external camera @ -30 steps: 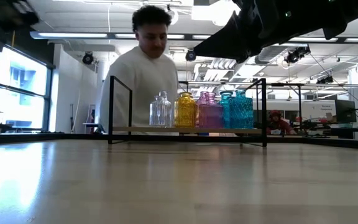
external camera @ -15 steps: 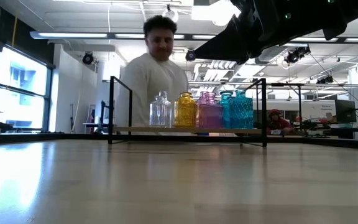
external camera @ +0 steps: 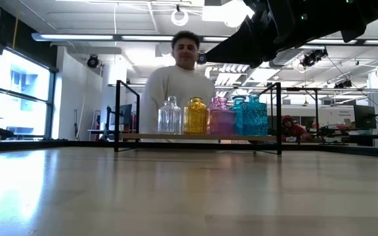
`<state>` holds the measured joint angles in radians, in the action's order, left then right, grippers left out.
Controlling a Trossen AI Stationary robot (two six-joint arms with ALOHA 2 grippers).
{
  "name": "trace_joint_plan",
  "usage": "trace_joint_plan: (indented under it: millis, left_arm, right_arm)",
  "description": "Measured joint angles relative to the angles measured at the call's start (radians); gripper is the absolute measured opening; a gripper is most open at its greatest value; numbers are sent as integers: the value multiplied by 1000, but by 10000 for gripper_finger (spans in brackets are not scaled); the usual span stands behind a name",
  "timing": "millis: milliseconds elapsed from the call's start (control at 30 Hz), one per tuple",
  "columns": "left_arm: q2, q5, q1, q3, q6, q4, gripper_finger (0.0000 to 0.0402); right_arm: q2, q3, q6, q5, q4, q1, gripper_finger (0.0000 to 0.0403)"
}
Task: Sort vases onto shelf
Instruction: Put the transparent vase on the shelf aligned with the other transparent vases
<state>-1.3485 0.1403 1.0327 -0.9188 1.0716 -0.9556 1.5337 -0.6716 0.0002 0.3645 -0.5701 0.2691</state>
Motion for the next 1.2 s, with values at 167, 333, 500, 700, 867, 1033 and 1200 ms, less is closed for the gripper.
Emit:
trace_joint_plan:
  millis: [167,333,500,700,867,1033,1200]
  left_arm:
    - [-22,0,0,0,0,-2,127]
    - [-34,0,0,0,8,-13,127]
    - [-56,0,0,1,6,-11,127]
    - [-66,1,0,1,-11,-7,114]
    - [-66,8,0,1,-30,5,62]
    - [-61,8,-27,1,-45,21,12]
    - [-44,-11,-84,1,-40,11,14]
  right_arm:
    - [0,0,3,0,1,0,4]
    - [0,0,3,0,1,0,4]
    - [0,0,3,0,1,0,4]
    - [0,0,3,0,1,0,4]
    - [0,0,3,0,1,0,4]
    - [0,0,3,0,1,0,4]
    - [0,0,3,0,1,0,4]
